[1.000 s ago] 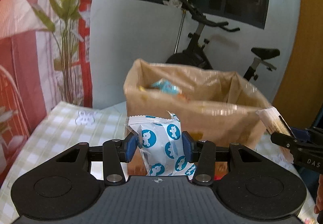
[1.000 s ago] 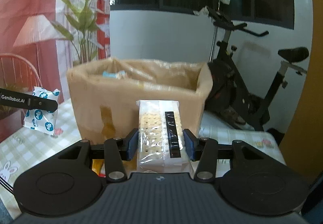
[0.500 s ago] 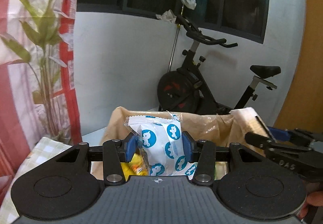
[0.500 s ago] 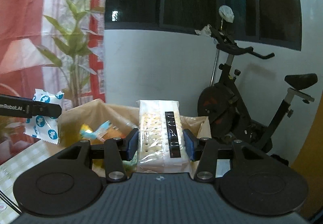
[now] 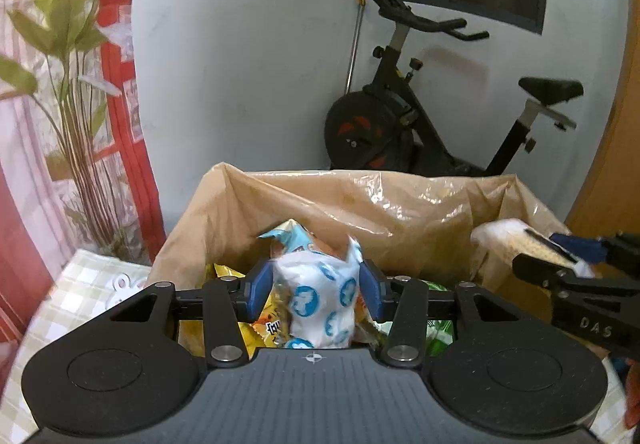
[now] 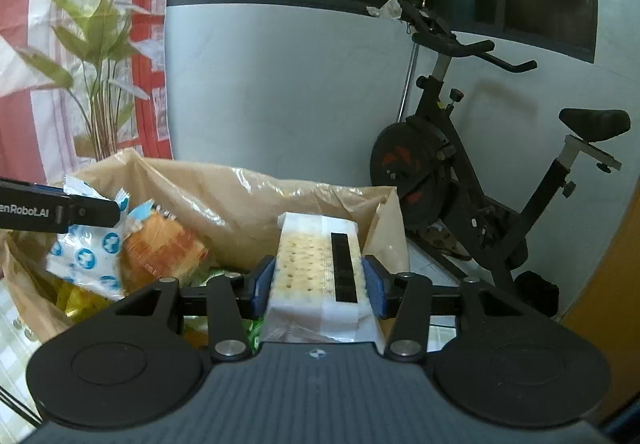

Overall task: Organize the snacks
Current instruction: 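Lift the pouch and cracker pack over the box and open both tools to drop them, then move both tools back to the remaining snacks on the table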

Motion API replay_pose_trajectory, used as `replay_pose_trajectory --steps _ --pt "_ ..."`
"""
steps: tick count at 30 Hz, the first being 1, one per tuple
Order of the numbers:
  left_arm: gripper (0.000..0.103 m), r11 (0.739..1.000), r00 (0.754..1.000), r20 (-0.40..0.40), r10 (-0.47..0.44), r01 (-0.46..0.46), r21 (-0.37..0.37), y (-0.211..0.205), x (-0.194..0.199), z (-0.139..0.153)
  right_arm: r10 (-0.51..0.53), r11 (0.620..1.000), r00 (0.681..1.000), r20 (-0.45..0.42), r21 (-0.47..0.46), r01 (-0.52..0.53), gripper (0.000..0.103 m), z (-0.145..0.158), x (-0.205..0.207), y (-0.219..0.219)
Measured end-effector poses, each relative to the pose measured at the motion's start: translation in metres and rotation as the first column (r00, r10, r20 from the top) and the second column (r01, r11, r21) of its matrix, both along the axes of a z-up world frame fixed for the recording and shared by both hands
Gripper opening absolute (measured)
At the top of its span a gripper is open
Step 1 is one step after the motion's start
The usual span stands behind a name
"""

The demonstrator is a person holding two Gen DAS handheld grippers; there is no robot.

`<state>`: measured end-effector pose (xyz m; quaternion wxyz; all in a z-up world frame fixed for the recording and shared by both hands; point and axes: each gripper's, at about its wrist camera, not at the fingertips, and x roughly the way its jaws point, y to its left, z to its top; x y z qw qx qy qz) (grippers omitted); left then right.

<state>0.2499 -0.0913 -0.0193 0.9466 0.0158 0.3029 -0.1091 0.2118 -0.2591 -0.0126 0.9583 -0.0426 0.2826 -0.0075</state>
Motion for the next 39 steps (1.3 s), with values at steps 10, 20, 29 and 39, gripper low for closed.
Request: replay_pose_trajectory --steps 10,20,29,39 --pt "0.077 0.999 0.997 0.081 -0.005 0.001 0.055 0.003 -0.016 0.023 0.041 0.999 0.999 0.018 -0.003 -0.041 0.064 0.012 -0.012 0.004" --pt "0.086 0.999 0.995 0.104 0.004 -0.009 0.042 0.026 -0.057 0.044 0.087 0.995 0.995 0.054 0.033 -0.089 0.068 0.035 -0.050 0.012" --pt "0.095 0.998 0.989 0.148 0.012 -0.022 0.064 0.049 -0.107 0.048 0.077 0.983 0.995 0.057 0.160 -0.086 0.090 0.042 -0.085 0.010" --pt "0.096 0.998 0.992 0.122 0.037 -0.043 0.048 0.061 -0.147 0.025 0.107 0.971 0.993 0.050 0.208 -0.116 0.100 0.029 -0.124 0.017"
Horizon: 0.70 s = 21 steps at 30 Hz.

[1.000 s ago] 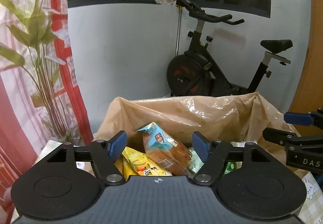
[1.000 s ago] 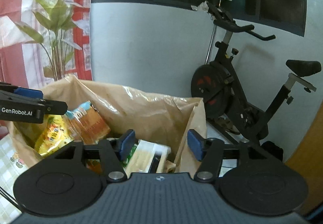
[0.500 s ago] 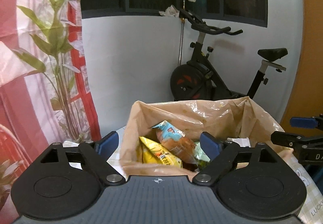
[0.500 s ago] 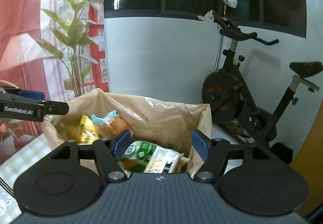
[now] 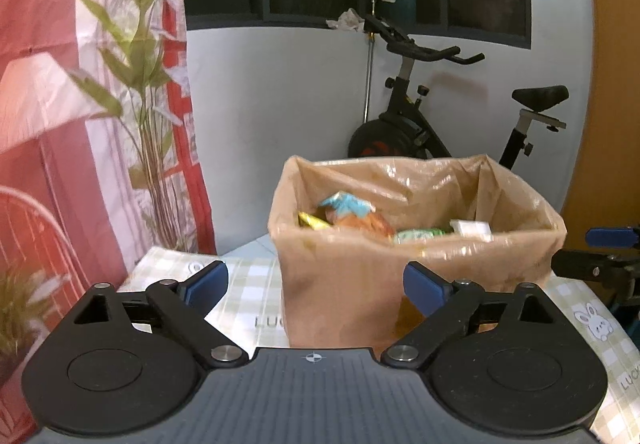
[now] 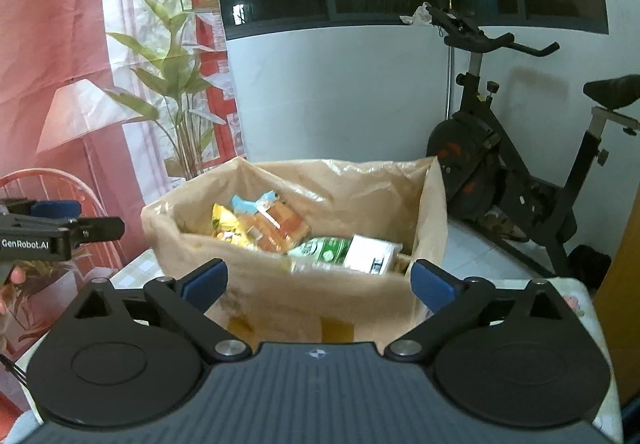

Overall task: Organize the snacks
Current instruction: 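Move both tools back to the remaining snacks on the table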

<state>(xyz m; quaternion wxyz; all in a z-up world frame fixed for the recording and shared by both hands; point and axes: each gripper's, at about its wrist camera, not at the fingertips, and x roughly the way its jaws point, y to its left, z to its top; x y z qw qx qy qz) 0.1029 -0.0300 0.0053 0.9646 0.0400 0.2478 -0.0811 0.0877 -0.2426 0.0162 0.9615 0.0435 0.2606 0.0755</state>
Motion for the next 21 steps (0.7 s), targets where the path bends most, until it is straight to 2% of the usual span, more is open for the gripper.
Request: replay_pose_trajectory --steps 6,21 --pt "0.096 1.000 0.999 -0.041 0.022 -0.022 -0.014 0.004 -0.017 -0.020 -0.028 0.998 0.999 -0.023 0.061 0.029 0.101 -0.019 -0.020 -0.004" --pt "0.096 0.998 0.983 -0.177 0.055 -0.054 0.008 0.012 -0.044 -0.082 -0.108 0.991 0.987 -0.118 0.064 0.116 0.101 -0.081 -0.071 -0.022"
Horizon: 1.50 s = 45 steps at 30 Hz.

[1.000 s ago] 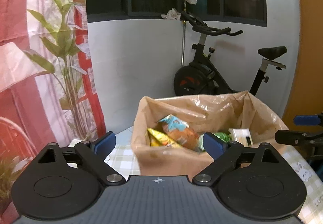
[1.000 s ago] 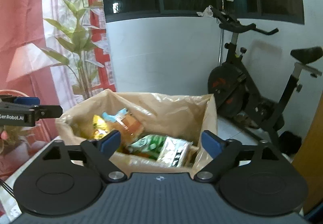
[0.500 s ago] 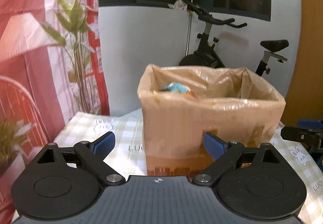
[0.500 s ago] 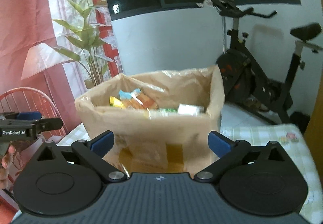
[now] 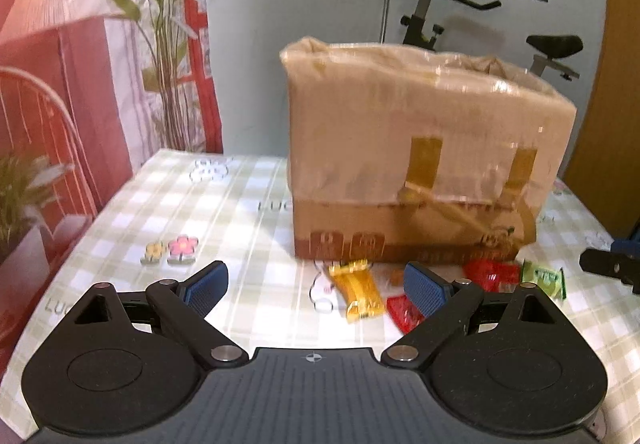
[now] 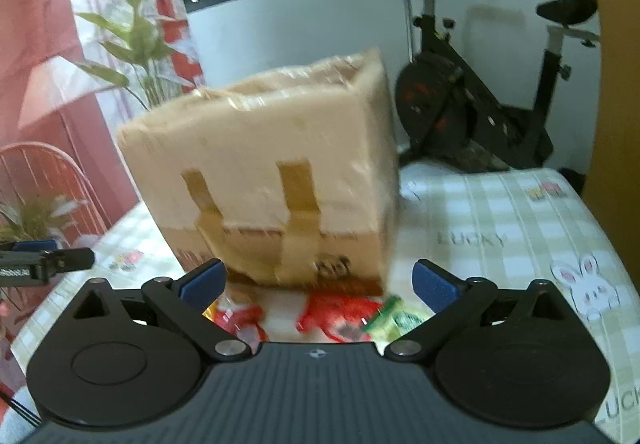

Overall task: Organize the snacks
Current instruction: 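Move both tools back to the remaining snacks on the table, then grasp the gold foil snack packet with the right tool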

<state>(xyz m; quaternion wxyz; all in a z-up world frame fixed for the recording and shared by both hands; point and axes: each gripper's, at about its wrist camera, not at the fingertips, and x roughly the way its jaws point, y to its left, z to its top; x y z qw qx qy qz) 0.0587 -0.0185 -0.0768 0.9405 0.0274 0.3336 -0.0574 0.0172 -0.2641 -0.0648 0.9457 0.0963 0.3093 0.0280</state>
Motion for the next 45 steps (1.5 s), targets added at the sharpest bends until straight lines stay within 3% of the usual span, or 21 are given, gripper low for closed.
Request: replay_pose_trajectory --steps 9,17,21,28,35,37,45 --pt "0.096 0.999 0.999 -0.041 -0.021 0.023 0.049 -0.013 -0.007 -0.022 0.053 0.998 0.992 -0.114 -0.010 -0.054 0.099 -0.038 -0.021 0.001" --pt "0.096 0.999 0.995 -0.099 -0.027 0.031 0.040 -0.015 -0.018 -0.035 0.123 0.990 0.955 -0.271 -0.039 -0.139 0.093 -0.067 -0.041 0.027" --pt "0.096 0.998 0.993 -0.115 -0.042 0.046 0.038 -0.014 -0.023 -0.038 0.112 0.991 0.940 -0.322 -0.039 -0.131 0.090 -0.071 -0.055 0.035" --pt "0.096 0.999 0.993 -0.113 -0.042 0.043 0.006 -0.008 -0.024 -0.038 0.091 0.994 0.897 -0.432 0.097 -0.053 0.080 -0.078 -0.061 0.040" --pt "0.096 1.000 0.994 -0.109 -0.026 0.024 -0.014 -0.002 -0.019 -0.037 0.093 0.995 0.891 -0.444 0.078 -0.065 0.075 -0.079 -0.035 0.057" --pt "0.096 1.000 0.994 -0.108 -0.022 0.020 -0.014 -0.002 -0.018 -0.037 0.097 0.995 0.897 -0.431 0.051 -0.083 0.070 -0.082 -0.023 0.061" --pt "0.096 1.000 0.994 -0.113 -0.003 0.000 -0.020 0.003 -0.015 -0.038 0.069 0.996 0.923 -0.379 -0.028 -0.086 0.067 -0.091 0.009 0.067"
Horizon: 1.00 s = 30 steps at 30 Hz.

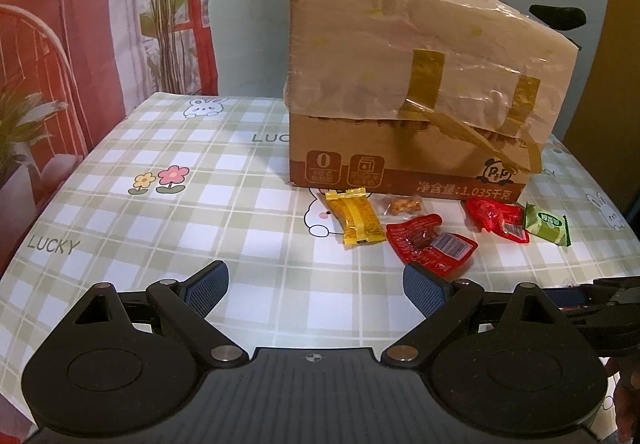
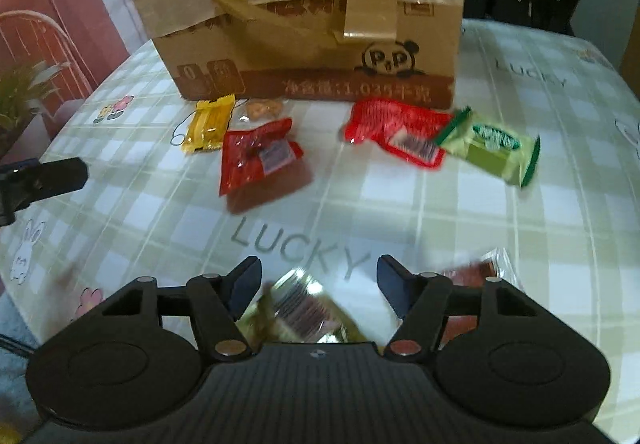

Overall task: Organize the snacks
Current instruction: 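Grasp the gold foil snack packet with the right tool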

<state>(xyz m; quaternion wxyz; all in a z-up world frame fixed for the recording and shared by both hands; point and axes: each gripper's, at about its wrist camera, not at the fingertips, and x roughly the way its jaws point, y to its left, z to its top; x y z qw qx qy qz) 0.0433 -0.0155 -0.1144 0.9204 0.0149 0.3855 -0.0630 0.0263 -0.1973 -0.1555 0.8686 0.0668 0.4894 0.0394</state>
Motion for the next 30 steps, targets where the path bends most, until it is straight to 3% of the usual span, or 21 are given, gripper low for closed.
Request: replay_pose_trajectory --steps 12,20,26,30 --pt "0.095 1.000 1.000 -0.010 -0.004 0.004 0.000 0.000 -0.003 -0.001 -0.013 0.999 0.993 0.114 -0.037 0.017 0.067 0.016 -0.024 -0.009" --pt "0.095 1.000 0.999 -0.040 -0.003 0.003 -0.002 0.002 -0.004 -0.005 0.099 0.991 0.988 0.117 -0.106 -0.087 0.067 0.011 -0.052 0.005" --pt "0.095 1.000 0.999 -0.045 -0.008 0.008 0.002 0.001 -0.005 -0.006 0.173 0.979 0.979 0.105 -0.126 -0.160 0.074 0.008 -0.057 0.022" --pt "0.095 1.000 0.998 -0.058 -0.002 0.002 0.000 0.002 -0.003 -0.009 0.266 0.949 0.958 0.104 -0.200 -0.242 0.080 0.010 -0.062 0.025"
